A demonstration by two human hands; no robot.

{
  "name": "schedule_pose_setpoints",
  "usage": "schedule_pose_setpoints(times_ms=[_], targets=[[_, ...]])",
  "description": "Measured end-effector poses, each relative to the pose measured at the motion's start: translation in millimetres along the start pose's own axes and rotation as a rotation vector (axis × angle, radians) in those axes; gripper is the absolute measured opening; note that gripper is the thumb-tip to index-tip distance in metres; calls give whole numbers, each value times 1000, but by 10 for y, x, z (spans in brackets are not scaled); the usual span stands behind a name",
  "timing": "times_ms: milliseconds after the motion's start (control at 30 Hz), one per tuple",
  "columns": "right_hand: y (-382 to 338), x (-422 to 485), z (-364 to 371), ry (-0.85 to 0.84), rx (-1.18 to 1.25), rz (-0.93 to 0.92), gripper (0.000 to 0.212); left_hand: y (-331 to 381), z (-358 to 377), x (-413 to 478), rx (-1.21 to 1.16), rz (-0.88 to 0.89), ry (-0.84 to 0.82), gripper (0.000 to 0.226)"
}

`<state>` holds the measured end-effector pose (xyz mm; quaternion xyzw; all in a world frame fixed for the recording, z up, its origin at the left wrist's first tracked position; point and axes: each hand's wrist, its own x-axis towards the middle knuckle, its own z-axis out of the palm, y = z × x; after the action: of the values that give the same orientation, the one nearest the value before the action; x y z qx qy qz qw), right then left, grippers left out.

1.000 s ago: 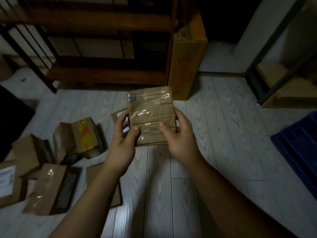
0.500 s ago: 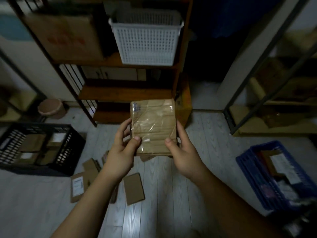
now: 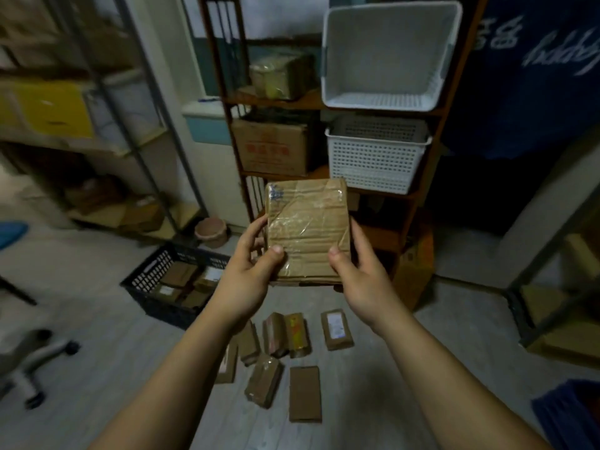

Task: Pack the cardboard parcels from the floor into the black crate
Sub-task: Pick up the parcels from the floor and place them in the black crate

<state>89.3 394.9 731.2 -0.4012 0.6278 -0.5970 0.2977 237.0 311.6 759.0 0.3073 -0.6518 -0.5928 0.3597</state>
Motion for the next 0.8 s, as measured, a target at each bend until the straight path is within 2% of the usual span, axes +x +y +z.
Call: schedule_pose_setpoints(times_ms=[200, 533, 600, 800], targets=[[-212, 173, 841, -82, -9, -27, 59, 103, -847, -48, 61, 21, 19, 69], [-430, 600, 2920, -317, -26, -99, 82, 175, -3043, 215, 129, 9, 77, 66], [-466, 719, 3213, -352, -15, -91, 95, 187, -3409, 313, 133, 2, 72, 64], [-457, 1272, 3838, -350, -30, -32, 101, 77, -4109, 825, 174, -12, 23, 60]])
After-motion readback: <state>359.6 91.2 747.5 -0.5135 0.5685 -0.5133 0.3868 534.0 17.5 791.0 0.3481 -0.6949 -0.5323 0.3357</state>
